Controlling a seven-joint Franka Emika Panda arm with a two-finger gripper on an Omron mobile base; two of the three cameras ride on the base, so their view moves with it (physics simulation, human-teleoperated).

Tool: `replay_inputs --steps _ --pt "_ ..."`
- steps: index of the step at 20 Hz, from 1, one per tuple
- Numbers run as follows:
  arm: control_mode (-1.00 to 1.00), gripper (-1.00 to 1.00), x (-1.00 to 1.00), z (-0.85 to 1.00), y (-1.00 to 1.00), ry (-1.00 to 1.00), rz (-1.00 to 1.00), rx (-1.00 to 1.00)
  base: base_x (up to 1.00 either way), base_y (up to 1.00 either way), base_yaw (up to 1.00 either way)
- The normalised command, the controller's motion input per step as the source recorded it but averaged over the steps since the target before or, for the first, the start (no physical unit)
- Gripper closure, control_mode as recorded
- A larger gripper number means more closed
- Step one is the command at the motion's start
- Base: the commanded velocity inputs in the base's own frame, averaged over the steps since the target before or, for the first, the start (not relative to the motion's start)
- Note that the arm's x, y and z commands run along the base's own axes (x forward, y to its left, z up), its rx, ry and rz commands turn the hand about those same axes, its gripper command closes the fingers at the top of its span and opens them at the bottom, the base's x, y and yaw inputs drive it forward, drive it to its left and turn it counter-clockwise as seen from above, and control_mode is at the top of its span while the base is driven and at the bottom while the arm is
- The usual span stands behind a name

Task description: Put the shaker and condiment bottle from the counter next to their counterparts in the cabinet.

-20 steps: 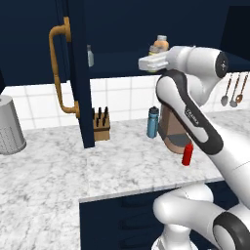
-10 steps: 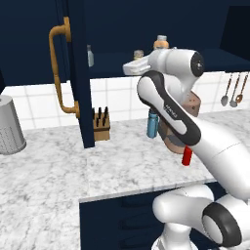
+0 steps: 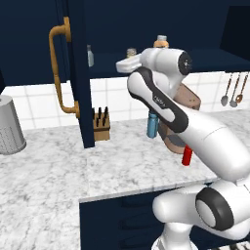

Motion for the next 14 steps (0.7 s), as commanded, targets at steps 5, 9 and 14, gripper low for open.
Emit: replay_inputs --steps 5,9,14 --pt "-1.0 1.0 0.57 -0.02 0.24 0.01 0.0 0.0 0.0 0.0 0.0" --pt "-1.0 1.0 0.46 -0.11 0.16 0.0 0.0 0.0 0.0 0.0 0.0" --pt "-1.0 1.0 0.33 -0.26 0.27 0.0 0.0 0.0 0.0 0.0 0.0"
